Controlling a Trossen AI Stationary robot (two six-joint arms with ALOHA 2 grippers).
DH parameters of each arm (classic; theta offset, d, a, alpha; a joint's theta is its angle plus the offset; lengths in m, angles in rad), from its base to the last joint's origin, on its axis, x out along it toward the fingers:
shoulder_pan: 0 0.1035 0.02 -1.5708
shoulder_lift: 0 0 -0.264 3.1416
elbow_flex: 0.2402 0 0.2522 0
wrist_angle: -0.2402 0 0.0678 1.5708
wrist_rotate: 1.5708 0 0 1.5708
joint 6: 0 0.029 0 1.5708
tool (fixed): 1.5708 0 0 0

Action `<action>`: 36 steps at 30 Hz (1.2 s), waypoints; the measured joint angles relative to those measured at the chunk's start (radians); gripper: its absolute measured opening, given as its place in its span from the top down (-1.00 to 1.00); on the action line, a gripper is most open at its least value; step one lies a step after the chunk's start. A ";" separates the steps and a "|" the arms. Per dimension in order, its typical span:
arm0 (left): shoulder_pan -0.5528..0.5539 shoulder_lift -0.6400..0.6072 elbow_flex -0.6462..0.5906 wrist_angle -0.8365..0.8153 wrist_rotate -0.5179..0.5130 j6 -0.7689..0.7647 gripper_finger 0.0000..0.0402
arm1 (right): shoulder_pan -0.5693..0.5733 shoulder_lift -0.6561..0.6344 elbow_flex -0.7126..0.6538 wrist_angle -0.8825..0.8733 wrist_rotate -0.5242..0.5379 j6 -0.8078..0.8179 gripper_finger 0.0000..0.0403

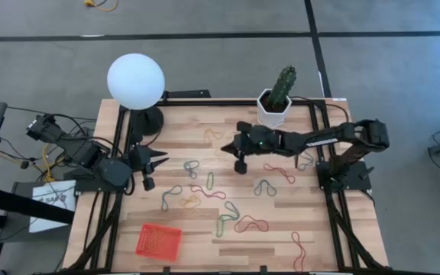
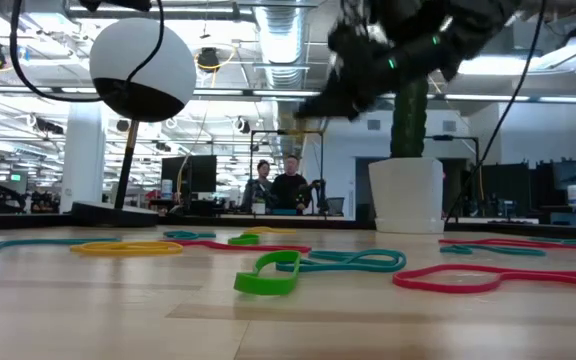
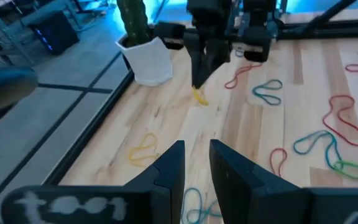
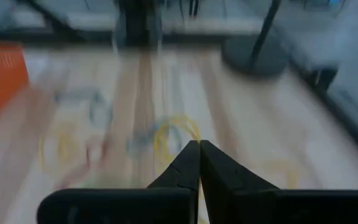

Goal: Pick and place rubber bands into bin
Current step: Put the middle yellow rubber band into the basket

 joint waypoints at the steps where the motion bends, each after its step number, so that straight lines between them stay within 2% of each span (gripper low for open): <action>1: 0.000 0.000 0.000 0.004 -0.006 0.003 0.67 | 0.000 -0.004 0.015 0.004 -0.002 0.000 0.99; 5: 0.000 0.000 0.000 0.007 -0.026 0.032 0.67 | 0.011 0.001 0.083 0.036 -0.017 0.000 0.99; 9: 0.007 0.000 0.000 0.008 -0.028 0.033 0.67 | 0.045 0.063 0.148 0.101 -0.028 0.000 1.00; 13: 0.011 0.000 0.000 0.012 -0.017 0.022 0.67 | 0.090 0.170 0.261 0.185 -0.029 -0.036 1.00; 24: 0.012 0.000 0.000 0.030 0.059 -0.023 0.67 | 0.144 0.470 0.627 0.193 -0.027 -0.171 1.00; 29: 0.012 -0.001 0.000 0.019 0.076 -0.049 0.65 | 0.143 0.520 0.702 0.168 -0.024 -0.177 1.00; 36: 0.012 0.000 0.000 0.005 0.082 -0.047 0.49 | 0.132 0.522 0.710 0.101 -0.024 -0.176 1.00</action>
